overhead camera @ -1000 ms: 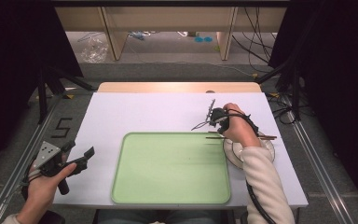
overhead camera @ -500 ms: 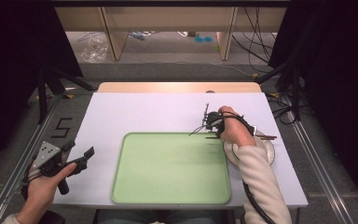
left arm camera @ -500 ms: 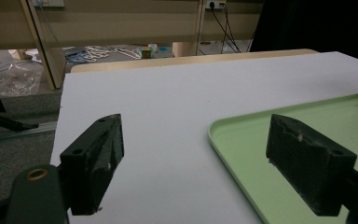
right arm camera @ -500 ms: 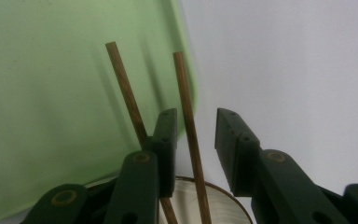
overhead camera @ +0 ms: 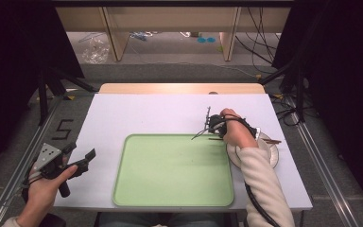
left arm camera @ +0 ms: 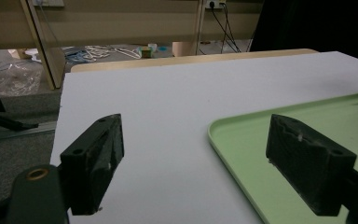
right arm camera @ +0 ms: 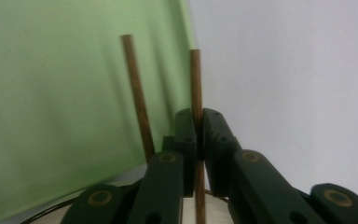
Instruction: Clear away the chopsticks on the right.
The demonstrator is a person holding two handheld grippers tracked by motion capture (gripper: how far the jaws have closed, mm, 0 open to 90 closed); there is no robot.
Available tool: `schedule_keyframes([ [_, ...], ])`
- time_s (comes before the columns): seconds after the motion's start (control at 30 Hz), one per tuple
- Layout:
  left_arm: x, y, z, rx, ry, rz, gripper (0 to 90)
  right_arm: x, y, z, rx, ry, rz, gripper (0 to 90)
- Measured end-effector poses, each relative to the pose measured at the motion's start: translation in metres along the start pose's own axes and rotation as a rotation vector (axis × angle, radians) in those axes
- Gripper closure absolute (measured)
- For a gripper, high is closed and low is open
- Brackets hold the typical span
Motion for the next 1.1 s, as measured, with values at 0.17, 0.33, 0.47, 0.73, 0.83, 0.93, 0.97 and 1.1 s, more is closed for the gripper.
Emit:
schedule_keyframes([
  [0.17,0.000,0.000,0.000,0.000,-0.001,0.000,19.1,0.004,0.003,-0.001,0.020,0.012,0.035,87.3],
  [0.33,0.000,0.000,0.000,0.000,0.000,-0.001,19.1,0.011,0.009,-0.003,0.053,0.042,0.077,87.4],
  [0.47,0.000,0.000,0.000,-0.001,0.001,-0.001,19.1,0.013,0.021,-0.007,0.095,-0.006,0.100,87.4],
  [0.73,0.000,0.000,0.000,0.000,0.001,-0.001,19.2,0.022,0.042,-0.017,0.204,-0.044,0.154,87.5],
  [0.83,0.000,0.000,0.000,-0.002,0.000,-0.001,19.2,0.025,0.050,-0.020,0.249,-0.066,0.173,87.5],
  [0.93,0.000,0.000,0.000,-0.001,0.000,0.000,19.2,0.028,0.060,-0.022,0.294,-0.083,0.190,87.5],
  [0.97,0.000,0.000,0.000,-0.002,0.001,-0.001,19.2,0.029,0.063,-0.023,0.313,-0.091,0.197,87.5],
  [1.1,0.000,0.000,0.000,-0.001,0.000,0.000,19.3,0.032,0.076,-0.028,0.381,-0.133,0.222,87.5],
])
Point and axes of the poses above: each handheld gripper's, and its own axes: y roughly backward along the jaws, z roughly out of its underside, x roughly to its right, the point moved 9 cm from there along -y, roughly forward along the jaws
